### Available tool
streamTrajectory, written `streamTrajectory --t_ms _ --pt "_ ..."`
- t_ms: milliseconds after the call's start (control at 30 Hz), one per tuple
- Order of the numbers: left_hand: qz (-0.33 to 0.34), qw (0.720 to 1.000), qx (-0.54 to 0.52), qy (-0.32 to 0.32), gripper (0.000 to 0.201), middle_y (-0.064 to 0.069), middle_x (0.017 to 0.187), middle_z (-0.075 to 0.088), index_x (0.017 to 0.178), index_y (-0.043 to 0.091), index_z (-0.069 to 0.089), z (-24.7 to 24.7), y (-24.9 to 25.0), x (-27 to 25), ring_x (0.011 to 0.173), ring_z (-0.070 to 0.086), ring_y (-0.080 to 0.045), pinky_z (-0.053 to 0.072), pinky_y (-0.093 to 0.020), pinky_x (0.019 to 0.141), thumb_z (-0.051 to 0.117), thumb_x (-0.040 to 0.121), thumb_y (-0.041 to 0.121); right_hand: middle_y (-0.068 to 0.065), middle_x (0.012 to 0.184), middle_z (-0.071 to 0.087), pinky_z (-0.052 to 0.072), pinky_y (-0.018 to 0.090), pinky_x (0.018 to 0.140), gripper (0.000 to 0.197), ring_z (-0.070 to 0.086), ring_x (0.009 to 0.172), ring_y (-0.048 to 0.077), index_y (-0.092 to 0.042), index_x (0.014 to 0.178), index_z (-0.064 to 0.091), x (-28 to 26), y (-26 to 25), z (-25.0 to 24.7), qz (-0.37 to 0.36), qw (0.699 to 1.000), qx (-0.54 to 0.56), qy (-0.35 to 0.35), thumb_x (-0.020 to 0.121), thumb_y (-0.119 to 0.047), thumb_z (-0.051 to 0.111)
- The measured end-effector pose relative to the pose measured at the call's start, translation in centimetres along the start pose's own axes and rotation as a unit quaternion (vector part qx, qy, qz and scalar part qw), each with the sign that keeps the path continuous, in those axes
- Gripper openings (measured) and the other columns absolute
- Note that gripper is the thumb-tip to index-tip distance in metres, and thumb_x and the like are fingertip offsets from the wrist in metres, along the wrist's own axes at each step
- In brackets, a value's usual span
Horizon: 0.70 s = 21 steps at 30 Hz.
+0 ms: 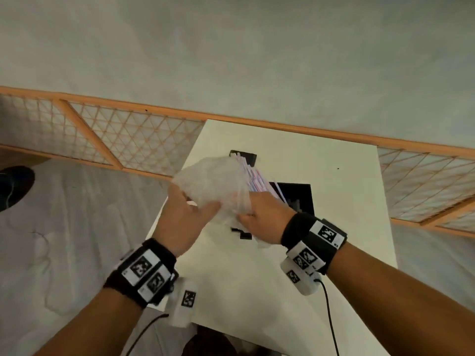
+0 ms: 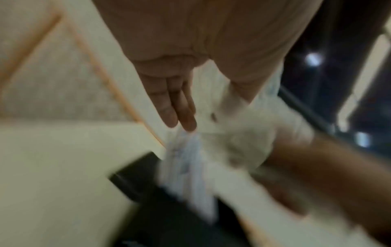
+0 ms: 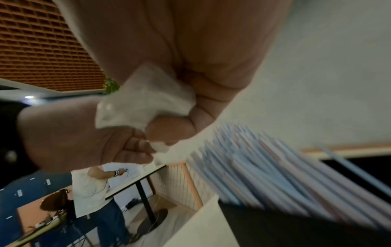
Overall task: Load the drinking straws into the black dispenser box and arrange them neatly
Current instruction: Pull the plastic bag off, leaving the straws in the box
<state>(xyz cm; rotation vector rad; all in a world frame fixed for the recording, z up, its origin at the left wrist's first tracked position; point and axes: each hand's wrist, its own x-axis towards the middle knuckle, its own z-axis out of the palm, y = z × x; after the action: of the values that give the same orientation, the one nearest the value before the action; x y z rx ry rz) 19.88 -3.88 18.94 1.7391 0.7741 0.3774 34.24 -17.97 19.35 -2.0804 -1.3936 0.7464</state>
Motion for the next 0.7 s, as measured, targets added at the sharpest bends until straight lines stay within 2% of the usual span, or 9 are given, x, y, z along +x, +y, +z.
streamTrajectory --t_ms 67,167,233,333,433,500,600,633,700 --pt "-0.020 0.997 0.067 0.039 0.091 0.017 0.124 0.057 0.145 0.029 0.030 -0.1 -3.3 -2.1 0.095 0.063 0.007 0.053 -0.013 0.074 0.089 0.076 0.027 0.003 0.093 0.069 0.049 0.033 0.075 0.025 0.060 0.082 0.022 -0.011 0.105 0.069 -0.2 1.0 2.1 0.021 0.999 -0.021 -0.033 0.096 -0.020 0.046" --pt "-0.023 0.997 0.062 0.046 0.127 0.017 0.151 0.035 0.157 0.047 0.004 -0.2 -7.8 -4.6 0.123 0.054 -0.004 0.054 -0.030 0.094 0.094 0.068 0.034 0.007 0.099 0.069 0.052 0.036 0.080 0.022 0.063 0.090 0.026 -0.012 0.097 0.065 -0.6 2.1 4.9 0.051 0.994 -0.027 -0.095 0.093 -0.024 0.047" --pt "0.006 0.997 0.079 0.006 0.122 0.024 0.159 0.017 0.157 0.051 0.005 0.0 -9.7 -5.8 0.136 0.040 0.000 0.048 -0.030 0.101 0.091 0.070 0.042 0.006 0.103 0.067 0.049 0.032 0.080 0.018 0.062 0.095 0.025 -0.016 0.100 0.064 -0.7 2.4 6.3 0.068 0.990 -0.026 -0.120 0.095 -0.023 0.048" --pt "0.030 0.984 0.132 -0.111 0.100 0.030 0.162 0.002 0.149 0.058 0.026 1.3 -11.4 -6.8 0.141 0.022 0.017 0.037 -0.020 0.108 0.086 0.069 0.059 0.007 0.106 0.067 0.054 0.039 0.085 0.030 0.064 0.096 0.026 -0.016 0.110 0.065 -0.7 2.0 8.5 0.067 0.984 -0.003 -0.162 0.093 -0.028 0.043" --pt "0.032 0.980 0.156 -0.115 0.075 0.028 0.143 0.036 0.129 0.066 0.036 2.1 -13.1 -5.8 0.124 0.037 0.022 0.037 -0.014 0.110 0.081 0.074 0.045 0.010 0.109 0.068 0.053 0.037 0.088 0.032 0.065 0.101 0.027 -0.010 0.116 0.065 -0.1 0.8 10.5 0.073 0.979 0.024 -0.187 0.094 -0.025 0.047" --pt "0.001 0.979 0.157 -0.128 0.058 0.020 0.124 0.054 0.122 0.051 0.048 2.0 -13.0 -4.3 0.108 0.051 0.010 0.047 -0.030 0.106 0.076 0.082 0.019 0.011 0.104 0.068 0.052 0.035 0.082 0.030 0.065 0.098 0.030 -0.006 0.114 0.066 0.7 0.3 11.0 0.096 0.978 0.013 -0.184 0.096 -0.026 0.054" --pt "0.019 0.980 0.102 -0.167 0.017 -0.005 0.101 0.071 0.097 0.019 0.069 1.4 -12.3 -1.3 0.085 0.062 -0.012 0.056 -0.038 0.088 0.062 0.085 0.011 0.007 0.106 0.066 0.052 0.032 0.080 0.033 0.064 0.096 0.025 -0.009 0.120 0.059 1.2 0.4 10.5 0.101 0.982 0.013 -0.160 0.095 -0.031 0.059" --pt "0.026 0.979 0.110 -0.170 0.017 -0.008 0.102 0.070 0.100 0.014 0.069 1.1 -12.9 0.0 0.085 0.063 -0.015 0.056 -0.040 0.088 0.061 0.086 0.011 0.004 0.113 0.066 0.054 0.032 0.083 0.039 0.065 0.099 0.021 -0.015 0.127 0.055 1.3 0.8 10.1 0.103 0.983 0.034 -0.145 0.093 -0.034 0.060" --pt "0.010 0.974 0.161 -0.159 0.039 -0.006 0.121 0.063 0.125 0.017 0.058 0.1 -14.6 2.8 0.100 0.062 -0.015 0.052 -0.038 0.094 0.064 0.087 0.011 -0.007 0.126 0.061 0.052 0.024 0.086 0.051 0.063 0.104 0.012 -0.028 0.139 0.047 1.4 1.8 9.2 0.114 0.986 0.056 -0.106 0.092 -0.041 0.061"
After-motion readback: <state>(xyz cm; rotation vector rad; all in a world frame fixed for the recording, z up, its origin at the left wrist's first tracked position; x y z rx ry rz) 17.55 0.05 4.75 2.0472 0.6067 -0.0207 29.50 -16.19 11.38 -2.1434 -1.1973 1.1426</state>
